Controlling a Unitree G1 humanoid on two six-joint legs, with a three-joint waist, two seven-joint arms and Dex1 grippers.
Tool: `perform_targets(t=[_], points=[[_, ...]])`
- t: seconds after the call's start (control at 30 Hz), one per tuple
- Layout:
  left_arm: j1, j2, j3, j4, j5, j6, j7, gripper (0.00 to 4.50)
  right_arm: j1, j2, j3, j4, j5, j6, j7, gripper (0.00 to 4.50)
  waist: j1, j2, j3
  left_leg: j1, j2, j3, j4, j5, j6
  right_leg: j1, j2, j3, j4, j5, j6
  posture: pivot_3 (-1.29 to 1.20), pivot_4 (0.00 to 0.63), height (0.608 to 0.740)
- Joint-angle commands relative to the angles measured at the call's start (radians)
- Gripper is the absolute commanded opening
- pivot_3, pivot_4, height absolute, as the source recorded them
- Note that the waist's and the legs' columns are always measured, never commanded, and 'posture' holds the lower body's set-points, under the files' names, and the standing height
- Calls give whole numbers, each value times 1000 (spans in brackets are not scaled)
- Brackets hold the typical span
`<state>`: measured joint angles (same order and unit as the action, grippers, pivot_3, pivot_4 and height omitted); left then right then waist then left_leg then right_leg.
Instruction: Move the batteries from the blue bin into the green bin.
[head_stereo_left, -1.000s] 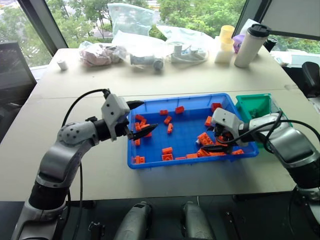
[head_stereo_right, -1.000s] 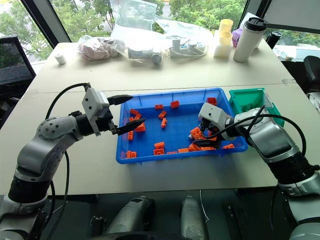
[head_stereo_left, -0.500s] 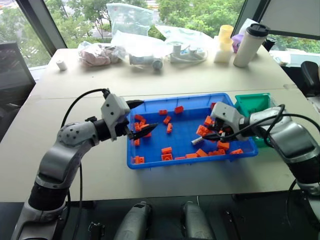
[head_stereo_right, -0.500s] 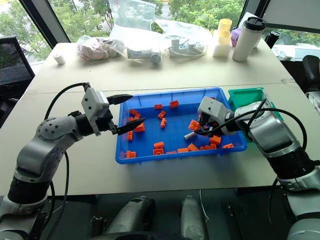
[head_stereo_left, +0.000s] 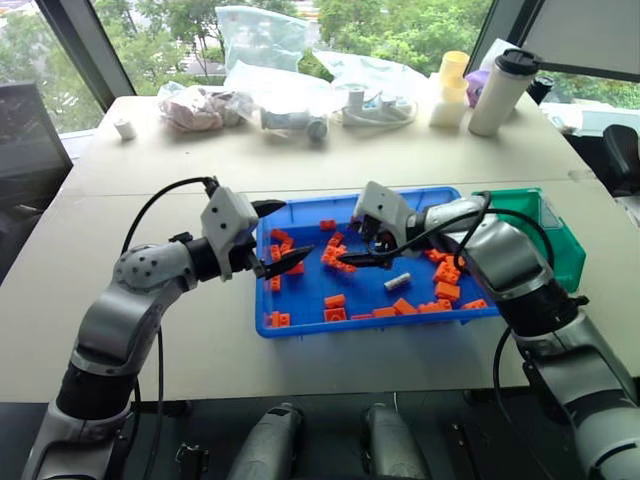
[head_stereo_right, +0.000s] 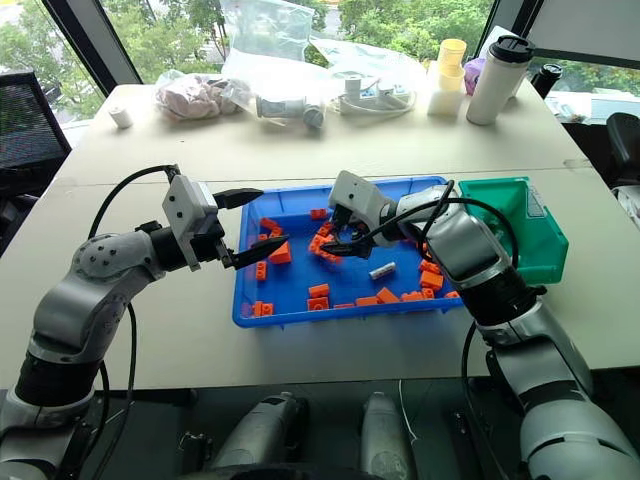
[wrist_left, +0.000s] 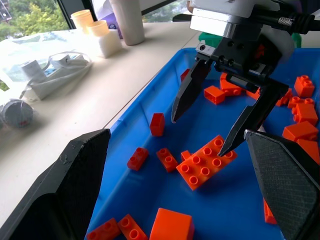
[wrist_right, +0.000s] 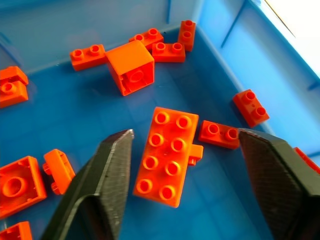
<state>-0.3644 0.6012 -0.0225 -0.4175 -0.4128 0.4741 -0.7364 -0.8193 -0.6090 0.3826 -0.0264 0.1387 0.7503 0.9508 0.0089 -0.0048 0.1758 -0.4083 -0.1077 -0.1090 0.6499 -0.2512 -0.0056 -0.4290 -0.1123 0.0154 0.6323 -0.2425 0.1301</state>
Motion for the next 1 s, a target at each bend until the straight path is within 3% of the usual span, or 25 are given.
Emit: perform_targets(t=[0.03, 0.23, 0.37, 0.57, 1.0], points=[[9, 4, 26, -52, -2, 0, 18, 4500, -52, -50, -30, 6, -19, -36, 39, 4454, -1, 0, 0, 0, 0, 0, 0, 0, 0, 0, 0, 0, 0, 0, 0, 0, 150, 740], [13, 6, 23, -54, 0, -4, 25, 4500, 29, -256, -24, 48, -63, -152, 175, 4454, 5, 0, 0, 0, 0, 0, 0, 0, 0, 1, 0, 0, -1, 0, 0, 0, 150, 740], [8, 4, 19, -48, 0, -7, 24, 4500, 66, -296, -31, 49, -60, -191, 228, 4454, -9, 0, 0, 0, 1, 1, -1, 0, 0, 0, 0, 0, -1, 0, 0, 0, 150, 740], [-3, 0, 8, -35, 2, -14, 16, 4500, 70, -298, -23, 99, -86, -259, 286, 4454, -20, 0, 0, 0, 1, 1, -1, 0, 0, 0, 1, 0, 0, 0, 0, 0, 150, 740], [-9, 1, 6, -35, 4, -8, 17, 4500, 33, -166, 32, 278, -171, -385, 344, 4454, -20, 0, 0, 0, 1, 0, -1, 0, 0, 0, 1, 0, 0, 0, 0, 0, 150, 740]])
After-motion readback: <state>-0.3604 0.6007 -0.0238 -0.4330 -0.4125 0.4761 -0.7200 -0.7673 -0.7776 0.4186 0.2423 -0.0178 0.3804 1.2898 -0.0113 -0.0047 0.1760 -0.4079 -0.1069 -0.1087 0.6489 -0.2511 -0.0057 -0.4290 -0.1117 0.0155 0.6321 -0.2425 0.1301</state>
